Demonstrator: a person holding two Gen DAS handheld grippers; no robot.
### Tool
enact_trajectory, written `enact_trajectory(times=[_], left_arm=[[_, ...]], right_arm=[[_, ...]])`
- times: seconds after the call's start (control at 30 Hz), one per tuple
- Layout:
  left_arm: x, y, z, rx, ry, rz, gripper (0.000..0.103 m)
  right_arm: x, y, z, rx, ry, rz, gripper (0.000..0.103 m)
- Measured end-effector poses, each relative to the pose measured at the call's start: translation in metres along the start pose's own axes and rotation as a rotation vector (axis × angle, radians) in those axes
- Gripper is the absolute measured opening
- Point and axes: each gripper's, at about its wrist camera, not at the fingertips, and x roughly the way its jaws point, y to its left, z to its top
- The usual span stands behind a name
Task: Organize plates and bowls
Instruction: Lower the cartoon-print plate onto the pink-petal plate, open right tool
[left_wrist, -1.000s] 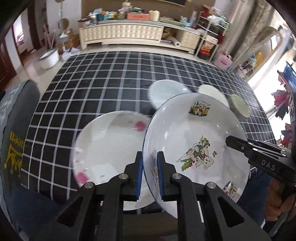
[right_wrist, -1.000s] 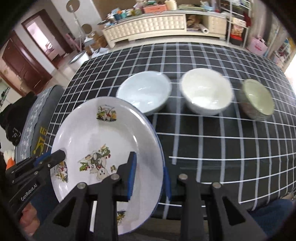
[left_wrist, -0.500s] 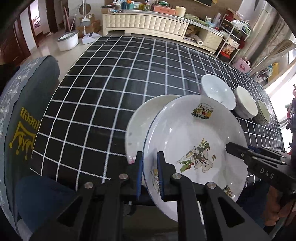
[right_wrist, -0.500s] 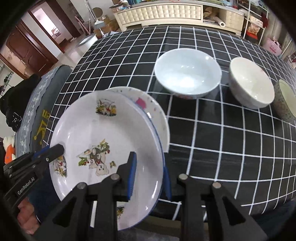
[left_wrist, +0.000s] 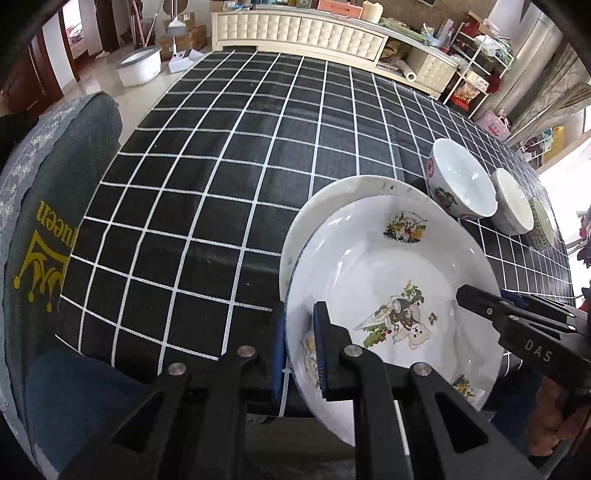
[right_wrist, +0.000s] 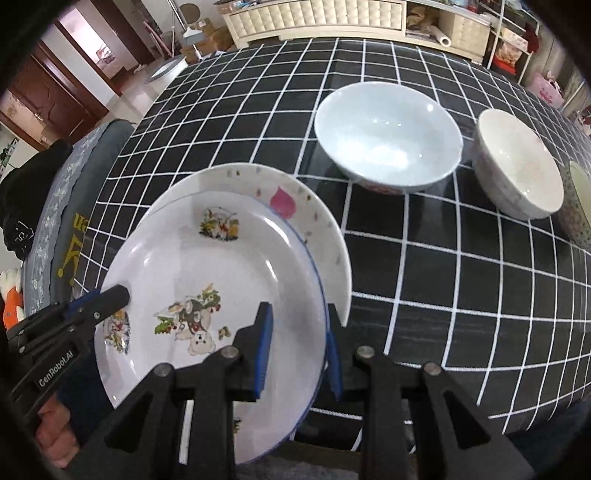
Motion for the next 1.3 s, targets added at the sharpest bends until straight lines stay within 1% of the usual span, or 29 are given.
enact_trajectory(times=[0.5,0.63,0.67,0.73,0.8,0.93,0.97,1.03,1.17,1.23,1.27,1.3], left_arm=[[0.018,0.005,0.012,-0.007,0.011,0.005,0.013],[0.02,0.004,0.014,0.001,0.011,0.003,0.013],[0.019,0.003,0.013,-0.001,0.009,0.003,0.013],[0.018,0.003,0.013,-0.008,-0.008,0.005,0.021],[0.016,0.002,0.013,0.004,-0.021,0.022,0.025],[0.012,-0.001,0.015,0.016,-0.035,0.02,0.035],[0.011,-0.001,0.015,0.017,-0.039,0.022,0.036],[0.008,-0.003,0.016,0.02,-0.054,0.017,0.043],[0.008,-0.011,0.015,0.06,-0.064,0.019,0.044],[0.008,-0.016,0.014,0.08,-0.067,0.02,0.045],[0.008,-0.018,0.013,0.085,-0.069,0.023,0.045],[0.008,-0.018,0.013,0.088,-0.07,0.027,0.045]], right_arm=[[0.006,-0.007,0.01,-0.004,-0.024,0.032,0.032],[0.003,-0.003,0.008,-0.034,-0.042,0.004,0.032],[0.004,-0.002,0.008,-0.039,-0.048,0.01,0.032],[0.004,-0.002,0.009,-0.043,-0.046,0.008,0.032],[0.003,0.0,0.009,-0.054,-0.049,-0.009,0.032],[0.002,0.009,0.008,-0.097,-0.063,-0.081,0.033],[0.002,0.011,0.007,-0.101,-0.066,-0.093,0.034],[0.001,0.012,0.007,-0.103,-0.069,-0.106,0.036],[0.001,0.014,0.008,-0.1,-0.067,-0.119,0.042],[0.001,0.02,0.009,-0.114,-0.08,-0.154,0.05],[-0.002,0.022,0.008,-0.124,-0.096,-0.198,0.06],[-0.004,0.023,0.009,-0.128,-0.11,-0.217,0.065]])
